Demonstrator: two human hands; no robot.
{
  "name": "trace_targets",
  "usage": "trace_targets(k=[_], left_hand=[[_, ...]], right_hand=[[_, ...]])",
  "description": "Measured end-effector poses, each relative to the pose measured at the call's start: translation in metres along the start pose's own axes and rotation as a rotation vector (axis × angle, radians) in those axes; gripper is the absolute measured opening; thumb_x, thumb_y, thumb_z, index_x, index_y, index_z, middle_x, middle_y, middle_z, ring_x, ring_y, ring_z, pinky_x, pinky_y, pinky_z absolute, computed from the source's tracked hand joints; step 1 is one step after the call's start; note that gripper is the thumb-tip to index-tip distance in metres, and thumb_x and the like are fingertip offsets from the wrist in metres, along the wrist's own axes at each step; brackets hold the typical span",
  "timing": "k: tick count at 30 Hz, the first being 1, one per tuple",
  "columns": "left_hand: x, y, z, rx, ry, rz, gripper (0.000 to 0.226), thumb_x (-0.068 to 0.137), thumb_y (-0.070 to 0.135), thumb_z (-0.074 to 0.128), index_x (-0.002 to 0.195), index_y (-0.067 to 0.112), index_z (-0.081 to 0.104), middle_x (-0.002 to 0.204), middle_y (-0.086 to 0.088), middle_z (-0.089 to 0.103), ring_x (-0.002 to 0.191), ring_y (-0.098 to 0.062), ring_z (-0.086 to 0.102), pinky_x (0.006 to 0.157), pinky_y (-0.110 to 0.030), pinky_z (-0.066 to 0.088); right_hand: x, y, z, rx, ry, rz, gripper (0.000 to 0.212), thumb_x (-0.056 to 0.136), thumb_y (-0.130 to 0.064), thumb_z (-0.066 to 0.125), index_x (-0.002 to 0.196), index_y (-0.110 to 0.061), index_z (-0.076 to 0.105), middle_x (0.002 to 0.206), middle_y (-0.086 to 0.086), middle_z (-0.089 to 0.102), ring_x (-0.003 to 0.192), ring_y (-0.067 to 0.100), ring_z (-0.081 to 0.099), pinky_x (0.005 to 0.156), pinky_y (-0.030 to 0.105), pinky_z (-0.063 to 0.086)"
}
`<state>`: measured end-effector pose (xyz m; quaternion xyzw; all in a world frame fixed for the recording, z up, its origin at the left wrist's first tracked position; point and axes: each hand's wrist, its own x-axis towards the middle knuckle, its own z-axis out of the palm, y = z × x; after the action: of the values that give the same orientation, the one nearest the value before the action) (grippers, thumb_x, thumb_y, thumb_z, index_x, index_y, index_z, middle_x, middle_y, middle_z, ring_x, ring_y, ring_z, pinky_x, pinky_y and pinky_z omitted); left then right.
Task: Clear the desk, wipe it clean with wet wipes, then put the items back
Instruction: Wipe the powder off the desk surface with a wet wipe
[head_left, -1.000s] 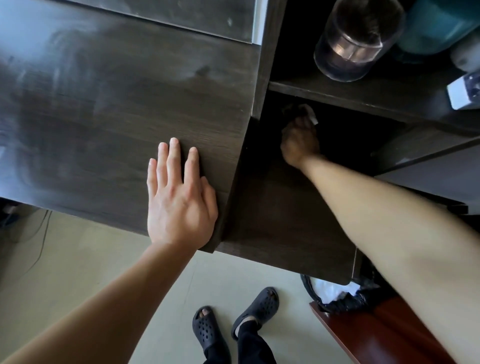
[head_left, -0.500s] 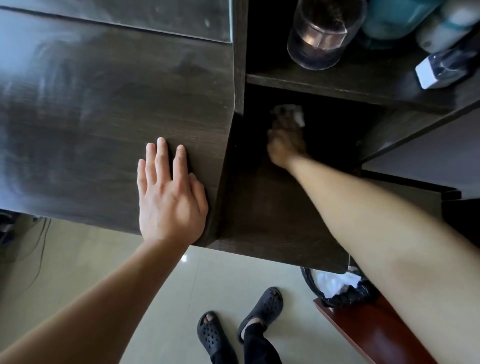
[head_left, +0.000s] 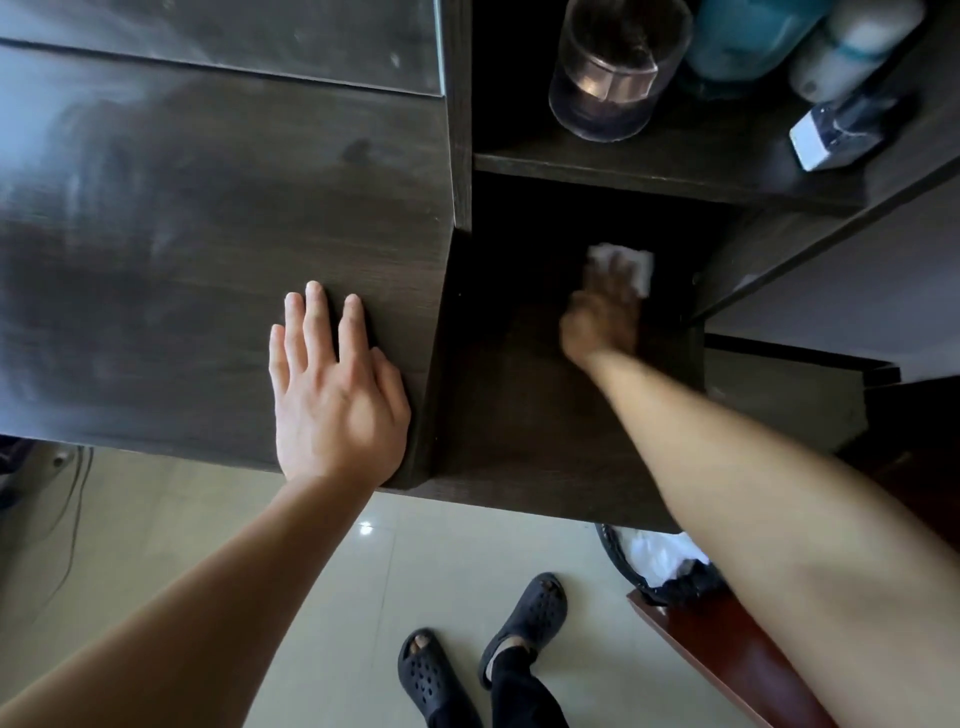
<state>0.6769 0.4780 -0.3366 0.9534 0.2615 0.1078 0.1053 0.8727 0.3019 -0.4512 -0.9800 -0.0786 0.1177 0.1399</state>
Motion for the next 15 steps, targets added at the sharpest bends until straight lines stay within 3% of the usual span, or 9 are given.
trace_targets(k=[3,5,7,11,13,15], left_hand=[[0.0,0.0,0.0,-0.003,-0.005,-0.002,0.052,0.092,0.023,0.034,0.139,0.003,0.041,0.152,-0.023,0.026,0.143,-0.038,0.018,0.118,-0.048,0.012],[0.0,0.0,0.0,-0.006,-0.006,0.001,0.052,0.092,0.023,0.035,0.139,0.003,0.04,0.152,-0.023,0.027,0.143,-0.037,0.018,0.118,-0.047,0.012],[0.0,0.0,0.0,-0.01,0.001,0.005,0.052,0.092,0.023,0.035,0.139,0.003,0.041,0.152,-0.023,0.027,0.143,-0.037,0.018,0.118,-0.047,0.012],[0.0,0.001,-0.001,-0.011,0.007,-0.002,0.052,0.091,0.023,0.035,0.138,0.003,0.041,0.151,-0.024,0.028,0.142,-0.038,0.019,0.118,-0.048,0.012],[0.0,0.001,-0.001,-0.007,0.005,0.003,0.052,0.091,0.023,0.035,0.138,0.002,0.042,0.151,-0.025,0.028,0.142,-0.039,0.02,0.117,-0.048,0.013],[0.0,0.001,-0.001,-0.004,0.001,0.004,0.052,0.091,0.023,0.035,0.138,0.002,0.041,0.151,-0.025,0.028,0.142,-0.039,0.02,0.117,-0.048,0.013]], right_hand=[[-0.021,-0.051,0.018,0.0,-0.133,-0.449,0.07,0.085,-0.008,0.047,0.149,-0.011,0.018,0.159,0.008,0.009,0.146,0.025,0.0,0.117,0.035,0.002],[-0.027,-0.051,0.012,0.031,-0.176,-0.552,0.067,0.087,-0.003,0.044,0.149,-0.015,0.021,0.159,0.003,0.011,0.146,0.02,0.002,0.118,0.034,0.007],[-0.027,-0.024,0.003,0.032,-0.152,-0.501,0.06,0.093,-0.004,0.039,0.149,-0.018,0.024,0.159,0.0,0.01,0.146,0.018,0.001,0.119,0.035,0.006],[-0.052,0.061,-0.009,-0.018,0.078,-0.115,0.049,0.099,-0.013,0.034,0.148,-0.008,0.026,0.158,0.01,0.01,0.146,0.024,0.001,0.12,0.037,0.005],[-0.068,0.068,-0.003,0.018,0.14,0.022,0.049,0.099,-0.015,0.033,0.147,-0.004,0.026,0.157,0.014,0.011,0.146,0.027,0.003,0.119,0.04,0.006],[-0.077,0.042,0.007,0.059,0.141,0.031,0.05,0.098,-0.016,0.031,0.146,-0.003,0.028,0.156,0.015,0.014,0.146,0.03,0.005,0.119,0.04,0.006]])
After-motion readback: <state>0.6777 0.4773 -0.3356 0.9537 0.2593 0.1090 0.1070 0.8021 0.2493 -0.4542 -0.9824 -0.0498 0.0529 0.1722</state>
